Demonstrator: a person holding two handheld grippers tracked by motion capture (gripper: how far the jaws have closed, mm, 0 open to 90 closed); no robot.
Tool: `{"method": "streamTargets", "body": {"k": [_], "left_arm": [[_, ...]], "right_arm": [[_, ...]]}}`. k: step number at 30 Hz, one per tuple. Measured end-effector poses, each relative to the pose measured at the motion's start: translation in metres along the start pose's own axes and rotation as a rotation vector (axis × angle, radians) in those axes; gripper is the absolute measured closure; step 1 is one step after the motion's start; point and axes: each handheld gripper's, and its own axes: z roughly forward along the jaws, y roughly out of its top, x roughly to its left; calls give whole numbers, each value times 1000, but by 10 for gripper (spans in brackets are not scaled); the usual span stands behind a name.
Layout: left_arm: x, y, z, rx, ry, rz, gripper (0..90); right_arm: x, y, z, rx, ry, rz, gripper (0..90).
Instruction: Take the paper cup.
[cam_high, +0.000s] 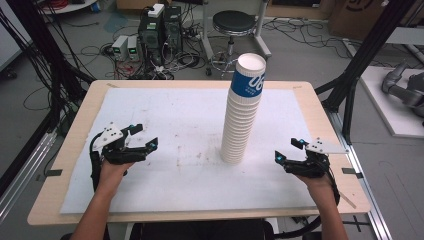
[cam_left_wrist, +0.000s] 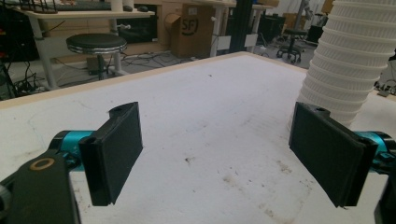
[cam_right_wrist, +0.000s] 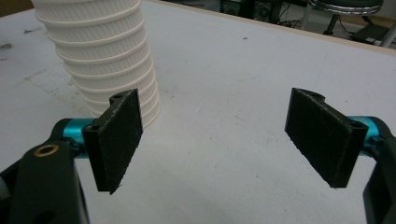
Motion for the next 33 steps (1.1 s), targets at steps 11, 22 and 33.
{"method": "streamTargets", "body": {"k": [11,22,33], "left_arm": [[1,-1,1,3,10,-10,173],[-4,-2,-1,22,1,-9,176],[-5,-3,3,42,-16,-19,176]], "right_arm": [[1,5,-1,-31,28,22,193],[22,59,-6,-112,149,-19,192],[43,131,2,-147,275,-125,192]]}}
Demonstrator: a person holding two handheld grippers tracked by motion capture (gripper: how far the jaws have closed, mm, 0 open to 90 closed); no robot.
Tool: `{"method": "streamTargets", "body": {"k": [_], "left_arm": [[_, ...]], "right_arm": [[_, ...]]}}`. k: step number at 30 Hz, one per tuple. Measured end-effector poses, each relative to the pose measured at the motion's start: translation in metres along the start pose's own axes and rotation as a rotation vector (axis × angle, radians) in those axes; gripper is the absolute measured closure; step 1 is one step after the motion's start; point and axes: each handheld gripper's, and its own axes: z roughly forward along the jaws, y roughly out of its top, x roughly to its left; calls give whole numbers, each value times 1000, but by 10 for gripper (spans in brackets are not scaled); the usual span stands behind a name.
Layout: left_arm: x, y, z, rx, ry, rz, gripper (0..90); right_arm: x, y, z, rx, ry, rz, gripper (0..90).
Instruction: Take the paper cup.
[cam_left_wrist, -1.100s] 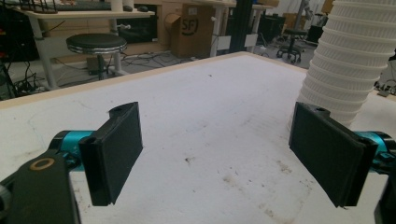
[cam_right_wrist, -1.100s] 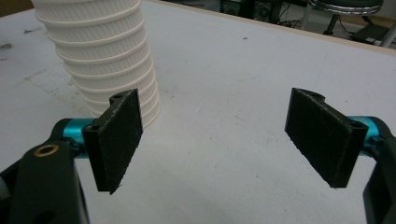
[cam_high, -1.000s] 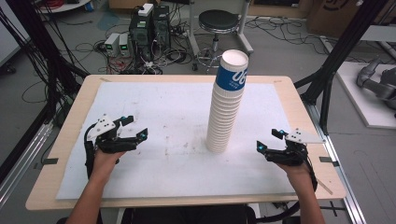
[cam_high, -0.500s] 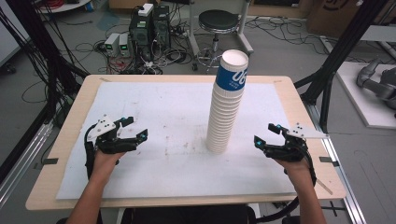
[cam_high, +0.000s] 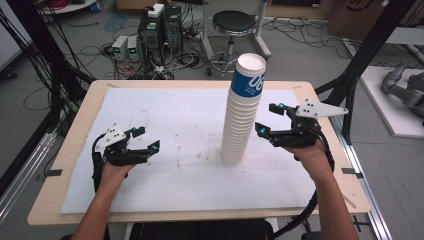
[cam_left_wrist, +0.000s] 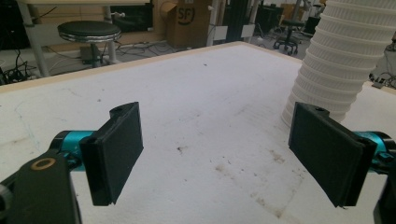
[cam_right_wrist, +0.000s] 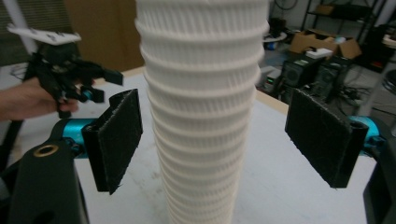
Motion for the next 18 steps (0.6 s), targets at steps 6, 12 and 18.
{"method": "streamTargets", "body": {"k": [6,12,18], "left_arm": [[-1,4,2,1,-9,11,176],[-3,26,8,-20,-41,40,176],[-6,78,17,-61,-142,69,174]], "right_arm": [[-1,20,12,-8,34,-9,192],[-5,32,30,6,60,-3,157],[-4,31,36,-6,66,-5,161]]}}
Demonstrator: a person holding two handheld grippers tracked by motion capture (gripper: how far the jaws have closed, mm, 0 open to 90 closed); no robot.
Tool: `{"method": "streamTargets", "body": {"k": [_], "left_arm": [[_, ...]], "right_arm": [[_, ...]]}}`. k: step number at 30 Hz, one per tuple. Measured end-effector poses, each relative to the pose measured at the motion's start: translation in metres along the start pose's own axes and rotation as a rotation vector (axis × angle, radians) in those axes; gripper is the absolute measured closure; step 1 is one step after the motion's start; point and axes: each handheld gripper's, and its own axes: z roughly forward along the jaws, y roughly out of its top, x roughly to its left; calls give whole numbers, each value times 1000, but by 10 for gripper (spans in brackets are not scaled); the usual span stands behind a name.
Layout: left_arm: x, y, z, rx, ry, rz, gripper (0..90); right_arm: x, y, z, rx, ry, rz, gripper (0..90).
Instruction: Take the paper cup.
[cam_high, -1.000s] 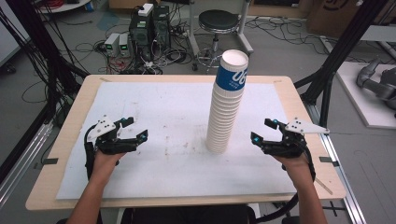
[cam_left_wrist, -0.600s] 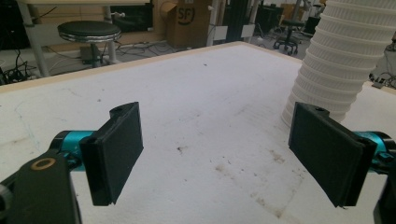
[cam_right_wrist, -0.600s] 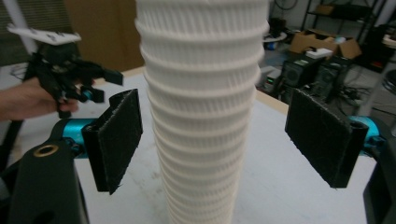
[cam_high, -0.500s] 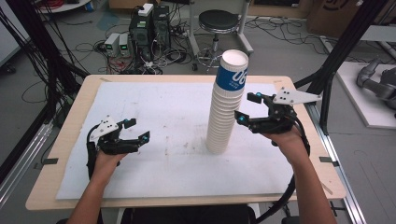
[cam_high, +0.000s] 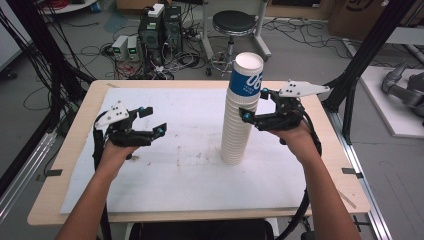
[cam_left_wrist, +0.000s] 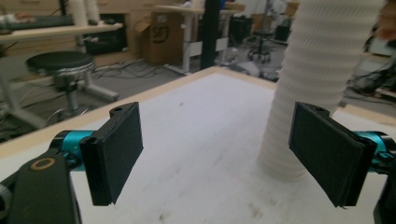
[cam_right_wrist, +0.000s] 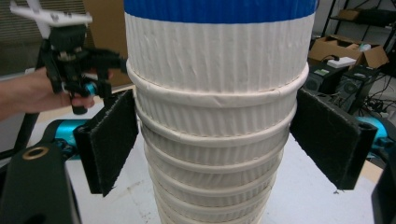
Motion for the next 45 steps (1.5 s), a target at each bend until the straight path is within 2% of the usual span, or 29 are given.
{"method": "streamTargets", "body": {"k": [6,7,12,15,17,22,27,30,32,33,36,41,45], "left_arm": [[-9,51,24,-10,-107,30,173],[-13,62,30,-23,-142,30,173],[-36,102,57,-52,-236,57,173],[-52,123,75,-42,-296,88,173],[-60,134,87,-26,-308,109,173],[-75,155,116,9,-345,127,173],[-83,162,131,39,-362,139,173],[-89,163,142,64,-371,160,173],[-92,164,146,74,-360,193,171],[-93,164,147,70,-349,208,198],[-93,166,149,48,-355,206,240],[-93,170,148,53,-361,220,247],[-92,172,147,34,-366,207,257]], "right_arm": [[0,0,-1,3,-2,-1,163],[0,0,-2,4,-3,-3,163],[-1,0,-3,5,-2,-9,164],[-1,0,-2,4,-2,-8,164],[-1,0,-2,5,-1,-11,164],[-1,0,-3,9,-2,-14,165],[-1,1,-2,16,1,-17,165],[-1,1,-2,15,1,-19,165],[-1,1,-2,17,3,-20,165],[-1,1,-2,17,4,-21,165],[-1,1,-4,20,2,-18,165],[-1,1,-4,23,2,-21,166],[0,1,-3,24,4,-25,166]]}}
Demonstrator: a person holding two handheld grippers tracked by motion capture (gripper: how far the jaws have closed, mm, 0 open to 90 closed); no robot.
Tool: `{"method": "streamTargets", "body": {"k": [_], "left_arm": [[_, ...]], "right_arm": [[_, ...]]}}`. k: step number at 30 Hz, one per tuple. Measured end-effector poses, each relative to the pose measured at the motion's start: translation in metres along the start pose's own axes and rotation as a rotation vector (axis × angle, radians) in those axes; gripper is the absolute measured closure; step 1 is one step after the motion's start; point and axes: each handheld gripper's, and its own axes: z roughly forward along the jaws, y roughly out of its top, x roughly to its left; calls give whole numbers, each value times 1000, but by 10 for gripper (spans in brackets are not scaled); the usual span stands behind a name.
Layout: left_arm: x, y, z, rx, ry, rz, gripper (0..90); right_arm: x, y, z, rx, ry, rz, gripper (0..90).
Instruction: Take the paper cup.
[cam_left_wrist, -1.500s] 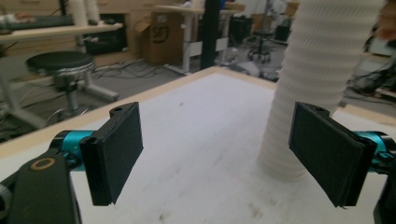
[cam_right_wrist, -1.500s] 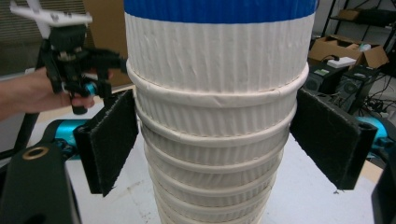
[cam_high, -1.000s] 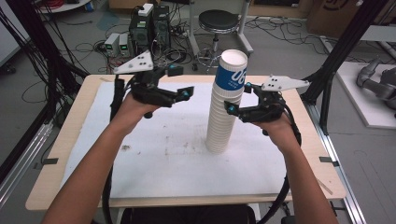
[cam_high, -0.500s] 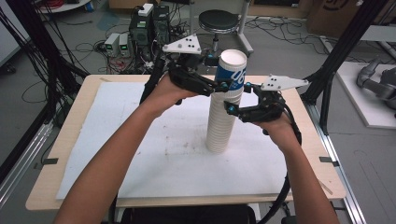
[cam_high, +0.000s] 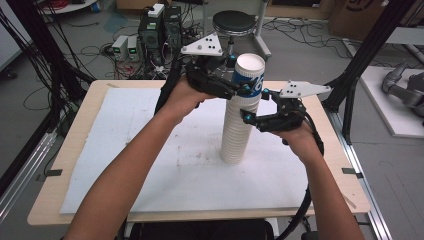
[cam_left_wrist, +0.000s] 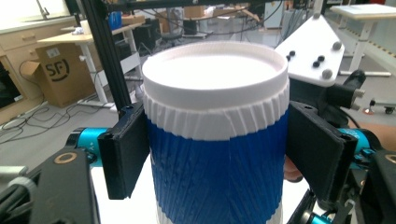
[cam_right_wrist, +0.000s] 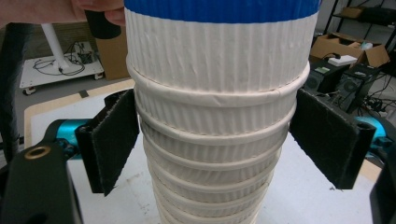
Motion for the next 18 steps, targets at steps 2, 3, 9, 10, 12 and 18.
{"method": "streamTargets", "body": {"k": [2,3,9,10,12,18], "left_arm": [[0,1,0,0,-1,-1,263],[0,2,0,3,-4,2,264],[1,5,2,4,-10,-6,270],[1,5,2,6,-11,-6,270],[2,6,2,9,-12,-5,272],[3,7,2,0,-14,-15,276]], "right_arm": [[0,0,0,1,-1,0,166],[0,0,0,2,-2,-2,166],[-1,0,-1,7,-4,-4,168],[-1,0,-1,7,-4,-4,168],[-1,0,-1,8,-4,-3,168],[-1,-1,-1,10,-3,-1,169]]}}
